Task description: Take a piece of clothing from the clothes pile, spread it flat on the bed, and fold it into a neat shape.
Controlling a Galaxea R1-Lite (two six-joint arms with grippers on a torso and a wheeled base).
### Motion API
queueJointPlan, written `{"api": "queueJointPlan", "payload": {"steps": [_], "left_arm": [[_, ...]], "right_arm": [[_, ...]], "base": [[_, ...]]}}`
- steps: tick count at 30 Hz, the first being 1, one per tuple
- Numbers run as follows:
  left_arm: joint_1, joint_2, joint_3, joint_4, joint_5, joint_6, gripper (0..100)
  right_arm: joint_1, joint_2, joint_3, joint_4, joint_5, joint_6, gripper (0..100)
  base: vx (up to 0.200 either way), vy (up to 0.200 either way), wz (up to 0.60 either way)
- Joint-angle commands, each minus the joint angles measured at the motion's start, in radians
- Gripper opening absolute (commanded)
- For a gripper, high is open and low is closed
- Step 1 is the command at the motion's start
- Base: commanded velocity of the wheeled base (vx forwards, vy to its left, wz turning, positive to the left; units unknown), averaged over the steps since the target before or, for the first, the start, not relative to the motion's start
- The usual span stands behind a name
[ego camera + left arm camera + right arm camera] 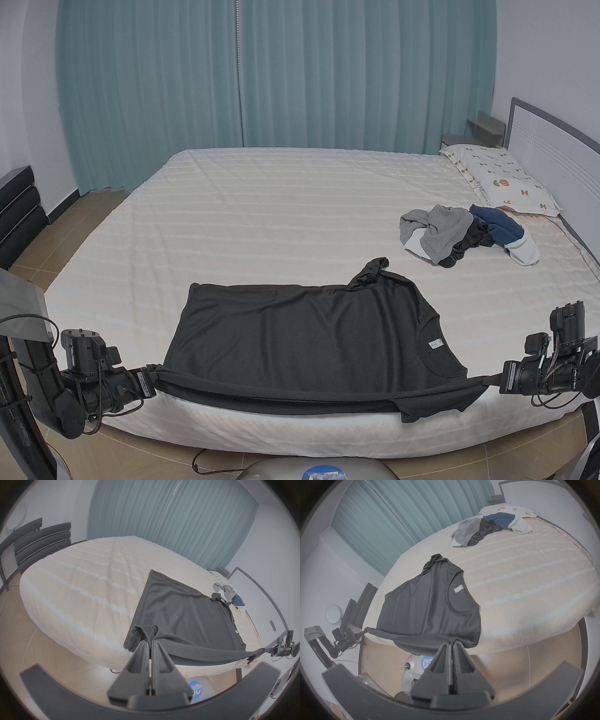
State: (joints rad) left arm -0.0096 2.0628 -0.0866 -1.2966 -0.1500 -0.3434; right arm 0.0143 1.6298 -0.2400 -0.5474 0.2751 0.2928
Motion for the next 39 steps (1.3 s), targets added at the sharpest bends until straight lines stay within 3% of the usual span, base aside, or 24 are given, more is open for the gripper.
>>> {"api": "queueJointPlan", "payload": {"steps": [1,14,20,25,34,39], "left_arm": [[-0.006,0.004,-0.01,-0.001,-0.003,-0.006,0],[-0.043,0.082,-0.134,-0.001,0.01,-0.201,0],[-0.044,0.115,-0.206,-0.001,0.063,-0.263,0],[-0.044,0.108,-0.197,0.01,0.067,-0.266,0],[-0.056,0.019,-0.144,0.014,0.067,-0.25,0],[-0.069,0.005,-0.107,0.046,0.069,-0.175,0]], "right_arm": [[0.003,-0.001,-0.002,-0.002,0.001,-0.001,0],[0.001,0.153,-0.099,-0.008,0.001,0.002,0],[0.003,0.259,-0.131,-0.141,-0.002,0.057,0],[0.003,0.288,-0.116,-0.258,-0.01,0.105,0],[0.003,0.111,-0.051,-0.243,-0.005,0.157,0],[0.015,0.061,0.016,-0.232,-0.008,0.149,0]], "base": [[0.0,0.0,0.0],[0.0,0.0,0.0],[0.0,0.0,0.0],[0.0,0.0,0.0],[0.0,0.0,0.0],[0.0,0.0,0.0]]}}
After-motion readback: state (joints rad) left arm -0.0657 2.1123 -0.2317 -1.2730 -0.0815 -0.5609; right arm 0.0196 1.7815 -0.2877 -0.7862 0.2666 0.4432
